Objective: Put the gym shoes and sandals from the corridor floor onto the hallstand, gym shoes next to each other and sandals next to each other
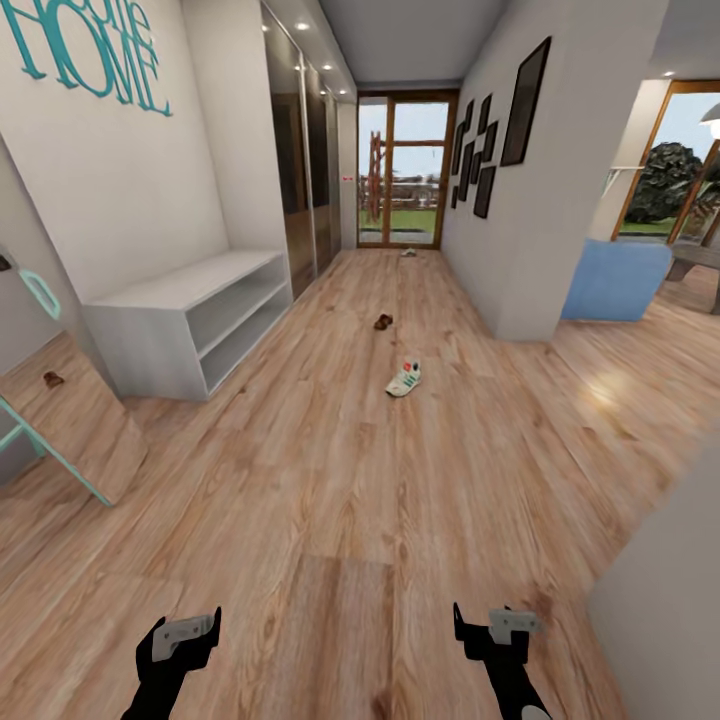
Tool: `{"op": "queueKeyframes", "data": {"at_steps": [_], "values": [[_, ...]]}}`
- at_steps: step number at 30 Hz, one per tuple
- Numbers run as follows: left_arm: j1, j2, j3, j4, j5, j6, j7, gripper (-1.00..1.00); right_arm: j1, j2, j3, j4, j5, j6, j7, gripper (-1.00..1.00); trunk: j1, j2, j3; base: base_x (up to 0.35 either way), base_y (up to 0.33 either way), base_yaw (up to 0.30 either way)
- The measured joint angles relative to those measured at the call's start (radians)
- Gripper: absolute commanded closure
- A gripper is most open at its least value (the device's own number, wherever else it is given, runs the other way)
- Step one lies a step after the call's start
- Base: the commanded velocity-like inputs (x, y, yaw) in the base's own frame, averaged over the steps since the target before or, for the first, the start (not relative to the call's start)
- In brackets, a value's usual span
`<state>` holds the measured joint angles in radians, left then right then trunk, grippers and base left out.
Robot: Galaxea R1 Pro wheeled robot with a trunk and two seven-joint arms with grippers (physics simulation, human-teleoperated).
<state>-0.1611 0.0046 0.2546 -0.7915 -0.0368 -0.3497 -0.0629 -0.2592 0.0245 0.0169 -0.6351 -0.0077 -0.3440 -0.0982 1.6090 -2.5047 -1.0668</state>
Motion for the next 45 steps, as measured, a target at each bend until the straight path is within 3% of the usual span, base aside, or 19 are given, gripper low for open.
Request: {"op": "queueKeyframes", "data": {"at_steps": [31, 45], "values": [[-0.003, 0.000, 0.000, 0.003, -0.004, 0.000, 0.000, -1.00, 0.000, 0.003, 0.002, 0.006, 0.000, 0.000, 0.002, -1.00, 0.000, 0.000, 0.000, 0.319, 0.178, 0.000], [-0.003, -0.001, -0.001, 0.003, -0.005, 0.000, 0.000, -1.00, 0.000, 0.005, 0.003, 0.005, 0.000, 0.000, 0.002, -1.00, 0.000, 0.000, 0.000, 0.325, 0.046, -0.001]]}}
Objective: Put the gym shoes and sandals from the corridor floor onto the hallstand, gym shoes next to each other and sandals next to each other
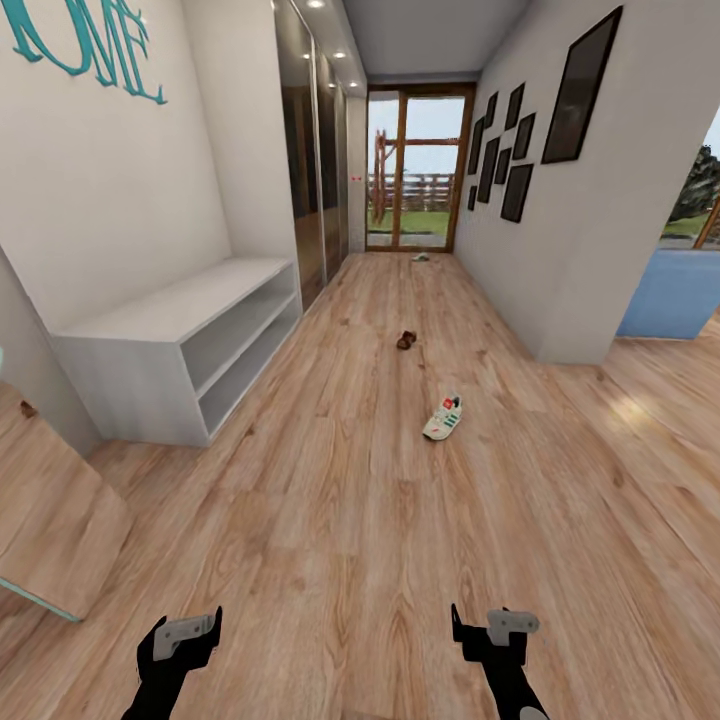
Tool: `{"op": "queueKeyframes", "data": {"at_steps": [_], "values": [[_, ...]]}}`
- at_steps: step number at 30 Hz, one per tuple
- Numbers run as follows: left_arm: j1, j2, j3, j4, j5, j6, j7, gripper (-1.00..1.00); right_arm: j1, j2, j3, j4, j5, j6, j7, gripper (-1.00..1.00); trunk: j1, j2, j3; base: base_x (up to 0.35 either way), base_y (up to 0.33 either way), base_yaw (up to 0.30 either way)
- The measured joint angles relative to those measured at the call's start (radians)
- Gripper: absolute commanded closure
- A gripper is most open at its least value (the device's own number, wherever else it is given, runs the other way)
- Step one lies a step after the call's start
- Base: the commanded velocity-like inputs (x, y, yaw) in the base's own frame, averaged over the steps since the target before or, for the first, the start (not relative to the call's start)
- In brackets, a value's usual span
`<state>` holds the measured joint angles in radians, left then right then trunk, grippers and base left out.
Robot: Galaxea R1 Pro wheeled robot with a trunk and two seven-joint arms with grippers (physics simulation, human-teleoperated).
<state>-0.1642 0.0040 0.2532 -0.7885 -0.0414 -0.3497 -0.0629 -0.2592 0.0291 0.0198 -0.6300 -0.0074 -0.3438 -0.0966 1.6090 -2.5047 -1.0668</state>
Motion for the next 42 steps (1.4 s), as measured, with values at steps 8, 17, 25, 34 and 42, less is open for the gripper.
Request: {"op": "queueKeyframes", "data": {"at_steps": [8, 17, 25, 34, 42], "values": [[0.000, 0.000, 0.000, 0.000, 0.000, 0.000, 0.000, -1.00, 0.000, 0.001, 0.000, -0.001, 0.000, 0.000, -0.001, -1.00, 0.000, 0.000, 0.000, 0.327, 0.005, -0.105], [0.000, 0.001, 0.000, 0.000, 0.000, 0.000, 0.000, -1.00, 0.000, 0.002, -0.001, -0.002, 0.000, 0.000, -0.003, -1.00, 0.000, 0.000, 0.000, 0.328, 0.001, -0.086], [0.000, 0.001, 0.001, 0.000, 0.001, -0.001, 0.000, -1.00, 0.000, 0.001, -0.001, -0.002, 0.000, 0.000, -0.003, -1.00, 0.000, 0.000, 0.000, 0.327, 0.043, -0.017], [0.000, 0.001, 0.001, 0.000, 0.004, 0.000, 0.000, -1.00, 0.000, 0.001, -0.001, 0.000, 0.000, 0.000, -0.003, -1.00, 0.000, 0.000, 0.000, 0.306, 0.180, -0.002], [-0.001, 0.001, 0.001, 0.000, 0.004, -0.001, 0.000, -1.00, 0.000, 0.001, -0.001, 0.001, 0.000, 0.000, -0.003, -1.00, 0.000, 0.000, 0.000, 0.299, 0.201, 0.000]]}}
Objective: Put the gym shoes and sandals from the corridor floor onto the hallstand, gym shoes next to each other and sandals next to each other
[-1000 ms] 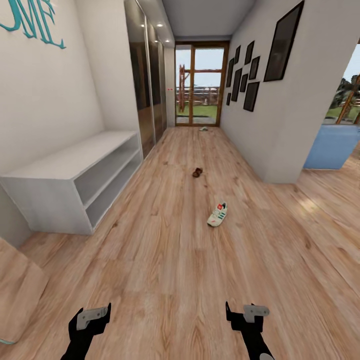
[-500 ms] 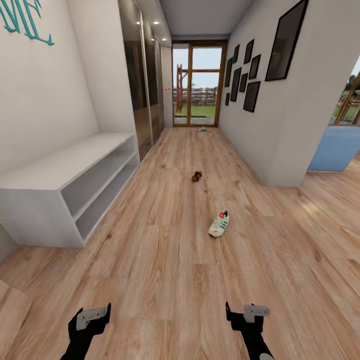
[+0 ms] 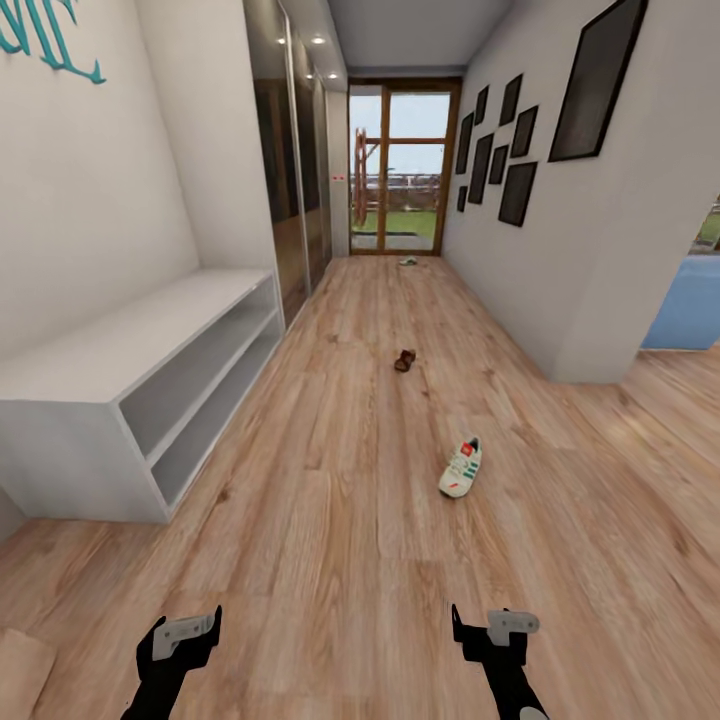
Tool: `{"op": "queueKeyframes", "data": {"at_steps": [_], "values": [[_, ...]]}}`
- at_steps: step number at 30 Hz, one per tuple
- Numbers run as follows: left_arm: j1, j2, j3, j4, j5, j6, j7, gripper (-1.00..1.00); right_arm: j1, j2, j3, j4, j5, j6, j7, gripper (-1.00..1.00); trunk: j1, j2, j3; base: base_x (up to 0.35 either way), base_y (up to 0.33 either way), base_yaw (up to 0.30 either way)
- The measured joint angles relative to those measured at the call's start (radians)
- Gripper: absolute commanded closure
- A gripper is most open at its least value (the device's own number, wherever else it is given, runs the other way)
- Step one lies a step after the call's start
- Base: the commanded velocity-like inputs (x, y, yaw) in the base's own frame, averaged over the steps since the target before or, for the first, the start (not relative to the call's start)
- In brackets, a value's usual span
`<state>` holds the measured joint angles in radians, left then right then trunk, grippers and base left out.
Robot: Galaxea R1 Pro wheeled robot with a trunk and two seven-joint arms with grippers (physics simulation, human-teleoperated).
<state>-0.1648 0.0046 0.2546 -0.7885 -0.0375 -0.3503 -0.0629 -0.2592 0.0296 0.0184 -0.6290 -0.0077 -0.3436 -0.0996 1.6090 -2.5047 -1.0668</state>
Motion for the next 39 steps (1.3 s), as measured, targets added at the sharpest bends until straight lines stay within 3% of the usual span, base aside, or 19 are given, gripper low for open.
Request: {"op": "queueKeyframes", "data": {"at_steps": [20, 39], "values": [[0.000, 0.000, 0.000, 0.000, -0.003, 0.000, 0.000, -1.00, 0.000, 0.001, 0.000, 0.000, 0.000, 0.000, 0.000, -1.00, 0.000, 0.000, 0.000, 0.302, 0.170, 0.000], [0.000, -0.002, 0.000, 0.000, -0.005, 0.000, 0.001, -1.00, 0.000, 0.001, 0.002, 0.000, 0.000, 0.000, 0.001, -1.00, 0.000, 0.000, 0.000, 0.324, 0.007, 0.000]]}}
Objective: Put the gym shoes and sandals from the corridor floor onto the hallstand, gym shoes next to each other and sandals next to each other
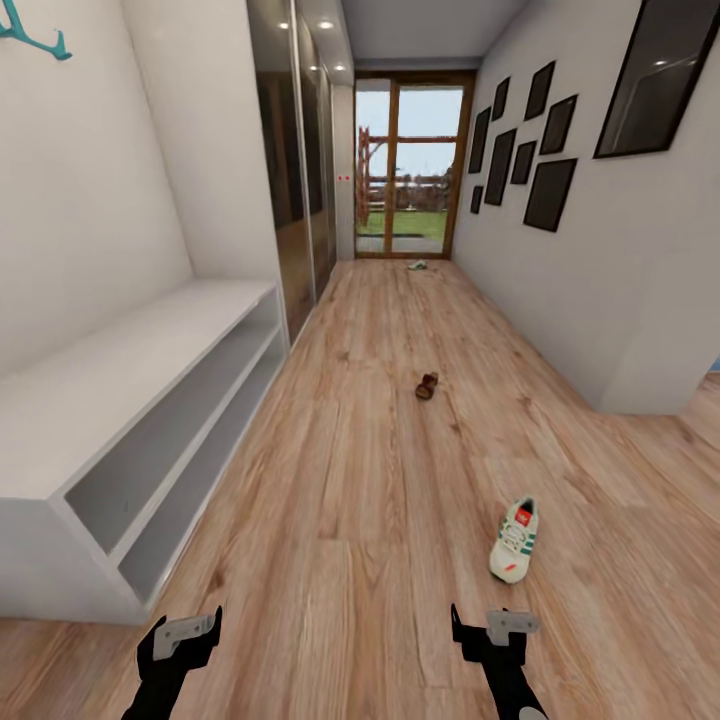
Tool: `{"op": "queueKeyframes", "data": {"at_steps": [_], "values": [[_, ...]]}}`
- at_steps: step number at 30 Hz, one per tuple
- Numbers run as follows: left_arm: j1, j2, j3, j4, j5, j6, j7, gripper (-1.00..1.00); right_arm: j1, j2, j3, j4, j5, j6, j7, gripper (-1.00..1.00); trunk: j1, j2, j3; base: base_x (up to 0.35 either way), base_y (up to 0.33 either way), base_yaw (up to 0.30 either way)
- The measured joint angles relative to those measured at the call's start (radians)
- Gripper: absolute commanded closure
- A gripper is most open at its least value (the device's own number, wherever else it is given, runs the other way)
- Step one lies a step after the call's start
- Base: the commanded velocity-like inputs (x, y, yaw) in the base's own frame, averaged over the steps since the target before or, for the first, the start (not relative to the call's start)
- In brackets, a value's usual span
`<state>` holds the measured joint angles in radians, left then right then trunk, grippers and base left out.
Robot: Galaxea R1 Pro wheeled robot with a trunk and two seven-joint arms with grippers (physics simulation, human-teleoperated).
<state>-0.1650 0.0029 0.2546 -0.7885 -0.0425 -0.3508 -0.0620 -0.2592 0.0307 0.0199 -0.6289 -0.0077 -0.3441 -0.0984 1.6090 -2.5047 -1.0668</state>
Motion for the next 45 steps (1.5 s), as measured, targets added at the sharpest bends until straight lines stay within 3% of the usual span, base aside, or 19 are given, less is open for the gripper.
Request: {"op": "queueKeyframes", "data": {"at_steps": [15, 45], "values": [[0.000, 0.000, -0.003, 0.000, 0.000, -0.005, 0.002, -1.00, 0.000, 0.000, 0.000, 0.000, 0.000, -0.001, 0.000, -1.00, 0.000, 0.000, 0.000, 0.284, -0.083, 0.000], [0.000, 0.002, -0.004, 0.000, 0.000, -0.007, 0.001, -1.00, 0.000, 0.000, 0.000, 0.002, 0.000, 0.000, 0.000, -1.00, 0.000, 0.000, 0.000, 0.099, -0.011, 0.000]]}}
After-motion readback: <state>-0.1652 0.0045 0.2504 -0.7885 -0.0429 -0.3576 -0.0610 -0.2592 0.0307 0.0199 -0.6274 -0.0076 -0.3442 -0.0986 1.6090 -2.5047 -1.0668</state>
